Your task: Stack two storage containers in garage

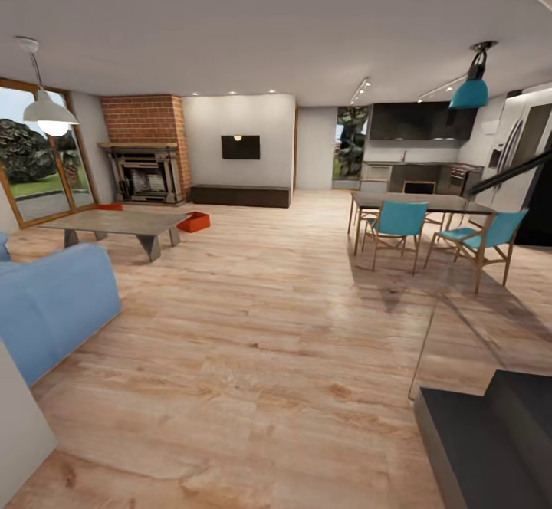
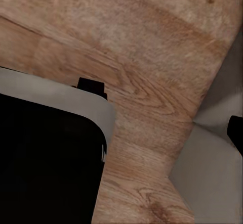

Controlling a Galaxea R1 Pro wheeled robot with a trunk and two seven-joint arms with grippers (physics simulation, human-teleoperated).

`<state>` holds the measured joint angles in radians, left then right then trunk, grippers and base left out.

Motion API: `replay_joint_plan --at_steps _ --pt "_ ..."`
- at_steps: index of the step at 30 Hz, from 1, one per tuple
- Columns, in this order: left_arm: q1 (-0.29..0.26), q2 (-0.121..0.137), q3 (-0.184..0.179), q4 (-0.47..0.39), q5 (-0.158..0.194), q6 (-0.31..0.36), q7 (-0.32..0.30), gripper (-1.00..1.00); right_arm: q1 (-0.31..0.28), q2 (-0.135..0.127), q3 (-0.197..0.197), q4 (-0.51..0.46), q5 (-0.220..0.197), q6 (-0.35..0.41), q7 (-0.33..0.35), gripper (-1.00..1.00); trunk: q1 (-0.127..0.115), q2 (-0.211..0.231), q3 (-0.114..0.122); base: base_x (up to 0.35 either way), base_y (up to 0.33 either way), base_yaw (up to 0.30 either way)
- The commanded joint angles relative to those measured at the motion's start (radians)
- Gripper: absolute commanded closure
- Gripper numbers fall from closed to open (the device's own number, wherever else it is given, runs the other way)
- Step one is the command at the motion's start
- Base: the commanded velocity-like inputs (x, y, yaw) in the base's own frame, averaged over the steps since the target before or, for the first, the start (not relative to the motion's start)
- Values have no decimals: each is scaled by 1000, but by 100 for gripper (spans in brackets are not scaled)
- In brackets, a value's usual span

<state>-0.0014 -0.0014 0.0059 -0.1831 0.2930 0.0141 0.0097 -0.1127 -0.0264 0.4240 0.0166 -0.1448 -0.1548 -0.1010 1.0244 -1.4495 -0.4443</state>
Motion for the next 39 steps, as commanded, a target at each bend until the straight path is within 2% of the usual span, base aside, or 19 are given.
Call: replay_joint_plan --at_steps 1,39 --pt "0 0 0 -1 6 1 1 -100 -1 0 9 2 -10 -5 -1 -100 1 0 -1 323 0 0" --pt "0 0 0 11 8 -1 1 -100 -1 -1 6 2 -14 -4 -12 -100 1 0 -1 323 0 0"
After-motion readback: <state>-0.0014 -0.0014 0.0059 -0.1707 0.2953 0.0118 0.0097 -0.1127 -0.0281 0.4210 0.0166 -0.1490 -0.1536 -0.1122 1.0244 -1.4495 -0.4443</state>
